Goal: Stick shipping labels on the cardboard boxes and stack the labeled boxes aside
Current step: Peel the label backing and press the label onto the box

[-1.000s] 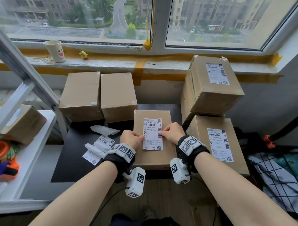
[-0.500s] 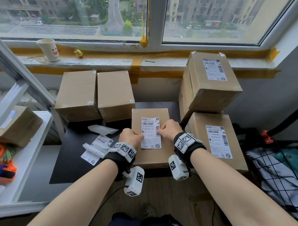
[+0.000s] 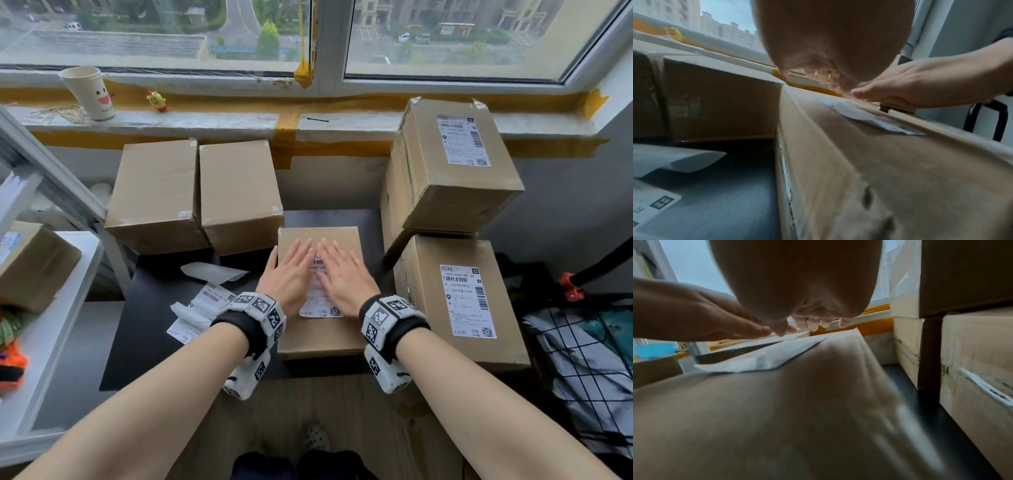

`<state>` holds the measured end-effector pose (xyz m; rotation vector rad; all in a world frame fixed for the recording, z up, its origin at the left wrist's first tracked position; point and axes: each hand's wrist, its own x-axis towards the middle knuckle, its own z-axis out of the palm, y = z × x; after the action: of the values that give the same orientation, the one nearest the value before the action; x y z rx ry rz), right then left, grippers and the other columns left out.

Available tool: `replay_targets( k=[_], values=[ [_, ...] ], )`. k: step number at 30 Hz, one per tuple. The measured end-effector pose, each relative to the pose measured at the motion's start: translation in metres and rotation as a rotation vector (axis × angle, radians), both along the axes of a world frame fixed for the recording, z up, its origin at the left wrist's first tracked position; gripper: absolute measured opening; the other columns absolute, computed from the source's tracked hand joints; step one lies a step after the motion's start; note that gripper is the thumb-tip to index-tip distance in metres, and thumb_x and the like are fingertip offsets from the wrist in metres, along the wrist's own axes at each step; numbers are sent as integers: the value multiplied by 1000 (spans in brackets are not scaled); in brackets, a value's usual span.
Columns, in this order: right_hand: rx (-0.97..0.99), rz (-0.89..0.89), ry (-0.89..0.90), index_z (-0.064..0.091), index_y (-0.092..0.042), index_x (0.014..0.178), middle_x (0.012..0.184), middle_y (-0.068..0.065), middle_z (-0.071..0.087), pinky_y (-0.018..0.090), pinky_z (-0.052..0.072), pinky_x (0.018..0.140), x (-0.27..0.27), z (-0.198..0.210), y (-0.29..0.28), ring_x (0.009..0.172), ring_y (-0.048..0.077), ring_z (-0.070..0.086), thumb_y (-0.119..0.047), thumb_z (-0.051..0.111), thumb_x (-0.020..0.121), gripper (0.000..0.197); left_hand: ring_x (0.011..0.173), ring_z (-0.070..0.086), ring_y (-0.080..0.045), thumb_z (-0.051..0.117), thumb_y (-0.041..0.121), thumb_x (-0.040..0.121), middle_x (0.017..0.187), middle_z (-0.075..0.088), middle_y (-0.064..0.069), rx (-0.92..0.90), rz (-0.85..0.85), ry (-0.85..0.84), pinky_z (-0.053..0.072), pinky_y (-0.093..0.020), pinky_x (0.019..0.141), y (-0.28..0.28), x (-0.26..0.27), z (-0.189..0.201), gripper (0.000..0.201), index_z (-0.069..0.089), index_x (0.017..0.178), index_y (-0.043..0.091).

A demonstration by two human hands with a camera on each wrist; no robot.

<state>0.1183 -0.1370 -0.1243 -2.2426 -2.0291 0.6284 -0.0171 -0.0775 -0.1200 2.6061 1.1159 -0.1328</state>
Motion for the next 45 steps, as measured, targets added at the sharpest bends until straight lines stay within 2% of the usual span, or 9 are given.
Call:
replay_targets(
  k=[4,9,13,18,24,29,34,39,45],
  values=[
    [-47,7,-41,-4,-18,151,160,-4,-9,35,-5,120,7,-7,-4,147,11,-7,-41,18,101,59,146,-12,-9,12,36,102,159,-11,9,-33,-58,105,-8,-43,119,4,-7,-10,54,-7,150,21],
    [-39,7,-41,-6,-19,151,160,-5,-10,32,-7,118,16,-10,-7,147,10,-8,-41,18,102,59,145,-13,-7,16,52,97,158,-13,10,-8,-120,123,-11,-42,118,12,-23,-16,65,-11,149,24],
    [-41,12,-41,-8,-19,150,160,-4,-12,34,-7,120,15,-11,-9,147,11,-10,-44,19,101,62,140,-21,-4,7,81,72,153,-21,14,-29,-169,157,-13,-42,115,12,-32,-10,96,-15,148,25],
    [-37,33,-68,-11,-20,150,159,-3,-16,34,-8,120,13,-13,-19,146,11,-13,-52,23,98,69,141,-25,-10,15,91,56,144,-32,18,-81,-181,222,-15,-47,114,11,-36,-7,116,-23,145,27],
    [-15,62,-121,-11,-24,150,159,-3,-13,35,-9,119,9,-19,-41,146,11,-12,-57,18,95,70,144,-21,-12,26,83,73,153,-26,13,-47,-168,225,-12,-46,116,7,-37,-11,104,-24,145,27],
    [5,9,-80,-7,-25,150,159,-5,-11,36,-9,119,8,-18,-61,146,10,-12,-50,16,99,62,146,-14,-11,15,62,92,157,-18,9,9,-100,150,-9,-42,119,-5,-45,-13,74,-17,147,23],
    [32,82,-135,-6,-24,150,160,-6,-7,34,-10,118,-10,-20,-70,147,10,-7,-52,-5,89,68,145,-15,-10,-14,59,75,158,-16,4,-22,-140,92,-7,-35,119,-31,-42,-21,83,-15,148,18],
    [3,19,-120,-5,-26,150,160,-5,-9,39,-7,120,-19,-17,-55,147,12,-8,-46,15,100,58,145,-17,-10,-15,59,74,158,-16,4,-27,-126,62,-7,-31,118,-30,-41,-26,85,-15,148,18],
    [-41,-25,-114,-6,-24,151,160,-3,-10,37,-7,120,-4,-11,-36,147,13,-10,-48,17,99,61,139,-22,-5,-9,63,75,158,-17,4,-48,-164,86,-7,-38,120,-19,-40,-23,86,-15,148,19]
  ],
)
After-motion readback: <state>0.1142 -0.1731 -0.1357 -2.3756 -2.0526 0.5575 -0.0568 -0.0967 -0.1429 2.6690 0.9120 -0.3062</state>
